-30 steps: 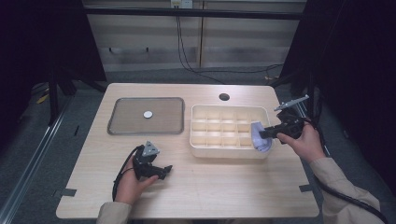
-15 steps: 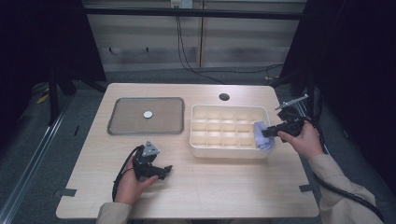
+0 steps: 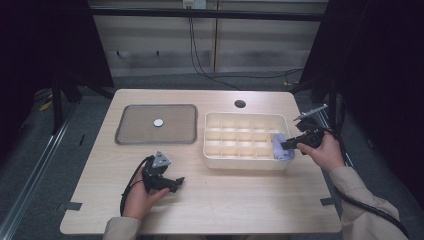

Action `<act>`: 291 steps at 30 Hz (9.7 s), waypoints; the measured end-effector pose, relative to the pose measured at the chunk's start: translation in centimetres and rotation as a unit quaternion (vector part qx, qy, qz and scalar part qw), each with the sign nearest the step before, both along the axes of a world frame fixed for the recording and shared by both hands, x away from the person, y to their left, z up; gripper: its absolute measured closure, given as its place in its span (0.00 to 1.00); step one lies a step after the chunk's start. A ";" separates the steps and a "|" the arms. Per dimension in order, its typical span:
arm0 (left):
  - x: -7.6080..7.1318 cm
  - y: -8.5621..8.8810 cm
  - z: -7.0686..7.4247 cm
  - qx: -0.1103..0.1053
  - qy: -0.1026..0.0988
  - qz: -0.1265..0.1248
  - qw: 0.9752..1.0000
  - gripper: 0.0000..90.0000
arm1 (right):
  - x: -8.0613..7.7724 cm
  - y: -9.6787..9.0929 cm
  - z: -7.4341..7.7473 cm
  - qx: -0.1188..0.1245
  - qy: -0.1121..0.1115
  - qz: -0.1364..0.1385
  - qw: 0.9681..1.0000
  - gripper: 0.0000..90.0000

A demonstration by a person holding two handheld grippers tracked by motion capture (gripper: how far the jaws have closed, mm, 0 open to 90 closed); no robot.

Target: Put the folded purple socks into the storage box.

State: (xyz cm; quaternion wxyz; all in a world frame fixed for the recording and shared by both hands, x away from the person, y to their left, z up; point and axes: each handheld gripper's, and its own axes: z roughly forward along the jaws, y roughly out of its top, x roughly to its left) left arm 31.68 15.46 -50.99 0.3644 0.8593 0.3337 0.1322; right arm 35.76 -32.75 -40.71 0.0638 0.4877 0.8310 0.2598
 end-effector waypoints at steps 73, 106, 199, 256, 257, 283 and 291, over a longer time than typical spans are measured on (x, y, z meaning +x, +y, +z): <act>-0.1 0.0 0.0 -0.002 0.001 0.003 1.000 0.11 | 0.3 1.6 -1.9 -0.079 0.034 0.037 0.996 0.81; -0.1 0.0 0.0 -0.002 0.001 0.001 1.000 0.11 | 0.1 2.0 -2.5 -0.083 0.040 0.036 0.995 0.78; -0.1 0.0 0.0 0.001 -0.001 0.003 1.000 0.10 | 1.5 2.3 -0.4 -0.095 0.075 0.049 0.991 0.90; -0.1 0.0 0.0 -0.002 0.001 0.002 1.000 0.10 | -0.6 4.7 2.2 -0.079 0.053 0.128 0.987 0.23; -0.1 0.0 0.0 -0.002 0.001 0.001 1.000 0.10 | -0.7 4.9 2.2 -0.080 0.054 0.132 0.986 0.22; -0.1 0.1 0.0 0.001 -0.001 0.000 1.000 0.10 | -3.0 8.0 2.6 -0.081 0.044 0.197 0.976 0.22; -0.1 0.1 0.0 0.004 -0.003 0.000 1.000 0.10 | -3.6 9.0 2.5 -0.078 0.042 0.219 0.972 0.22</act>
